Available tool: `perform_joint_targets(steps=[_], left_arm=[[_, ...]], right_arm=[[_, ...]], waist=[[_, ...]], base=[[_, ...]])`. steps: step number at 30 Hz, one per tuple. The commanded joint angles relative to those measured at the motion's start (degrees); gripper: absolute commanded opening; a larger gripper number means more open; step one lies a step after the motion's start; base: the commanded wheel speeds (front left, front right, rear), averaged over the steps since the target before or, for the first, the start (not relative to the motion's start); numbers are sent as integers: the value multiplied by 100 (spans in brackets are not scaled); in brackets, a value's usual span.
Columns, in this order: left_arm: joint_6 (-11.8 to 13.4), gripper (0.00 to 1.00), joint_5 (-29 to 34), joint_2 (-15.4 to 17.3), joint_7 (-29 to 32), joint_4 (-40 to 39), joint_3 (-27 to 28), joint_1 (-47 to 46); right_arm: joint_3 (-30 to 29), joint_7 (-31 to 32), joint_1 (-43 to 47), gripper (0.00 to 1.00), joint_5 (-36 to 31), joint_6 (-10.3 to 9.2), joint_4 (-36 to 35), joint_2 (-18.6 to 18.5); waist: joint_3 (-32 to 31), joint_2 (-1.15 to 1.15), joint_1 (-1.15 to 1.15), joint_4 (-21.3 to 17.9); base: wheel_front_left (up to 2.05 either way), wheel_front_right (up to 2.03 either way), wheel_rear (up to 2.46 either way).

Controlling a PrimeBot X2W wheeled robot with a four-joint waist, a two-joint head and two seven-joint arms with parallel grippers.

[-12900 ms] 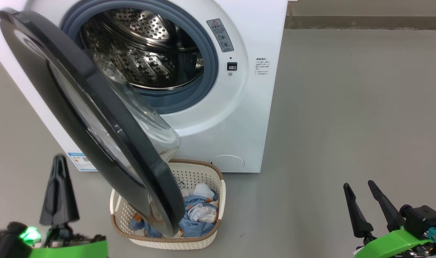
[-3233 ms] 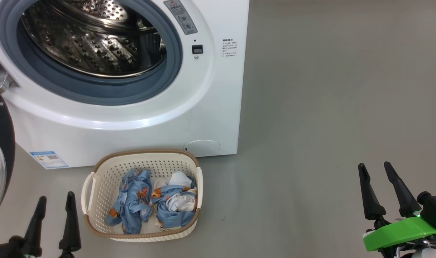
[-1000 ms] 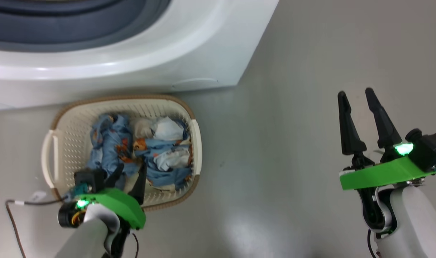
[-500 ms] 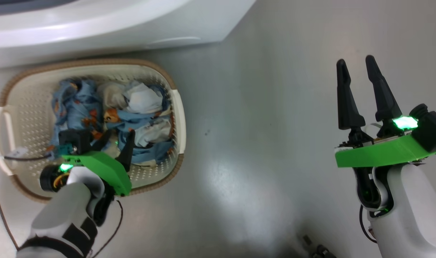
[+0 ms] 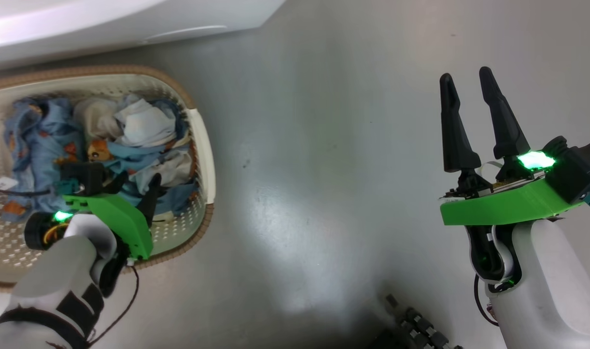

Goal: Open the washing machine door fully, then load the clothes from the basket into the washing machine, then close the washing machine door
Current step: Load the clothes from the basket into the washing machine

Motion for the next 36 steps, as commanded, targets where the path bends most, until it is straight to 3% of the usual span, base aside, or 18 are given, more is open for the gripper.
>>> perform_joint_targets(steps=[1, 16, 17, 18, 19, 20, 36], left_arm=[[3, 100, -98, 236, 1, 17, 15, -43], [3, 100, -373, 365, -56, 411, -516, -500], [3, 96, -403, 363, -48, 433, -537, -517], [3, 50, -449, 362, -25, 437, -552, -523], [3, 30, -486, 367, -7, 434, -575, -530], [3, 0, -514, 369, 0, 433, -601, -540], [3, 0, -1228, 174, -510, 284, -620, -221]], right_arm=[[106, -46, 67, 100, -11, 26, -154, 27], [229, -46, 118, 100, 106, 26, -275, 48], [238, -46, 122, 100, 115, 26, -282, 49], [246, -46, 127, 100, 123, 26, -289, 49], [249, -46, 132, 100, 128, 26, -296, 49], [247, -46, 136, 100, 132, 26, -301, 49], [110, -46, 218, 100, 6, 26, -217, 50]], waist=[[105, 0, 0, -113], [271, 0, 0, -333], [272, 0, 0, -349], [272, 0, 0, -365], [270, 0, 0, -377], [264, 0, 0, -385], [-428, 0, 0, -73]], base=[[0, 0, 0], [0, 0, 0], [0, 0, 0], [0, 0, 0], [0, 0, 0], [0, 0, 0], [0, 0, 0]])
